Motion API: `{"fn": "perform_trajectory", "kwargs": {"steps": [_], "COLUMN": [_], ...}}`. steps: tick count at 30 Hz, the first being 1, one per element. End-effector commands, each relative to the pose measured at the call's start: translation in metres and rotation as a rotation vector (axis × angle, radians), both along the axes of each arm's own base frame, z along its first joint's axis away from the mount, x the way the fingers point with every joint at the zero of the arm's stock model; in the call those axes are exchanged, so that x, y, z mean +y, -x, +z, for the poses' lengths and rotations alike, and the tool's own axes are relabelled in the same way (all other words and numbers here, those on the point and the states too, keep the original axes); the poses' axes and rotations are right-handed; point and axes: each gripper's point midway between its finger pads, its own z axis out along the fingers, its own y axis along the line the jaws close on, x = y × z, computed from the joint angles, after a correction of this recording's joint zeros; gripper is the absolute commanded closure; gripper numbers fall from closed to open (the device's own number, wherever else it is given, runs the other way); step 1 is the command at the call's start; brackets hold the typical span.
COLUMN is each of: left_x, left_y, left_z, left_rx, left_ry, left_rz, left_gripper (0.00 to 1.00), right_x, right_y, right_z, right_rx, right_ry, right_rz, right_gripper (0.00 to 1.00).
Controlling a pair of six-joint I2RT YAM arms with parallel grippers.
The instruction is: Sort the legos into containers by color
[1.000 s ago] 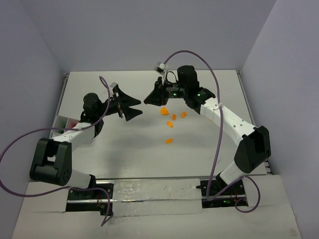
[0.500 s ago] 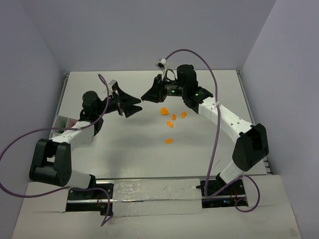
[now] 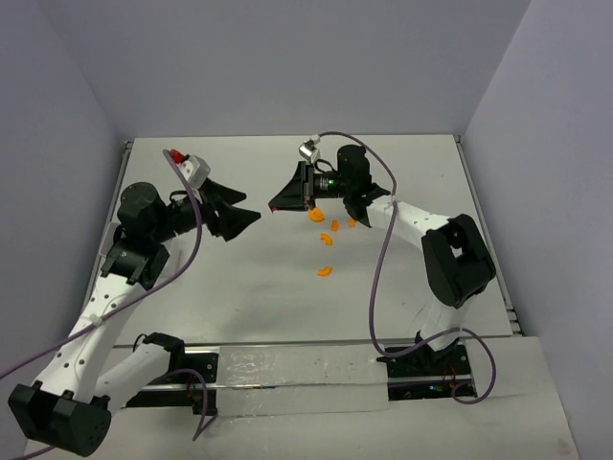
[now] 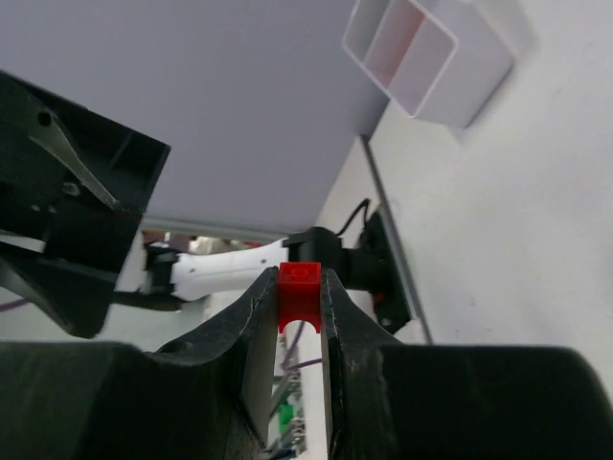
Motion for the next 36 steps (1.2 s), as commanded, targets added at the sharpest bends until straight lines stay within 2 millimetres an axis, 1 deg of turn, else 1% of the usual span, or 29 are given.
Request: {"fn": "perform_trajectory", "kwargs": {"steps": [1,2,4,6,9,15,23,27,35,36], "left_x": [0.005,0.005,0.003,-0.001,-0.002,-0.005,-0.009,-0.011,-0.014,-0.014], "left_y": [0.0,0.001,0.003,0.008,0.006,0.009,0.009,0.008,0.009,0.009], "left_z": [-0.024,-0.027,-0.027,-0.03,-0.036,-0.031,-0.026,-0.026,-0.024,-0.024], "left_rx": [-0.176,-0.219,-0.281,-0.336,-0.386,-0.462,-0.489,-0.478,-0.443,-0.44], "left_ry": [-0.209,-0.242,-0.275,-0.31,-0.363,-0.384,-0.376,-0.374,-0.353,-0.353], "left_rz": [-0.009,-0.013,-0.016,-0.037,-0.024,-0.026,-0.017,-0.022,-0.03,-0.031], "left_gripper": [0.24,0.24,0.24,0.24,0.27,0.29,0.36,0.43,0.65,0.67], "right_x": [0.005,0.008,0.012,0.013,0.016,0.02,0.022,0.022,0.022,0.022], "right_y": [0.024,0.033,0.042,0.047,0.055,0.065,0.071,0.072,0.072,0.072], "right_z": [0.051,0.058,0.06,0.061,0.061,0.06,0.057,0.059,0.056,0.056], "right_rx": [-0.041,-0.063,-0.054,-0.055,-0.054,-0.067,-0.075,-0.079,-0.073,-0.071], "right_ry": [-0.155,-0.176,-0.182,-0.186,-0.187,-0.188,-0.185,-0.187,-0.179,-0.178], "right_rz": [0.123,0.159,0.193,0.205,0.235,0.26,0.277,0.279,0.28,0.28], "right_gripper": [1.0,1.0,1.0,1.0,1.0,1.0,1.0,1.0,1.0,0.98]}}
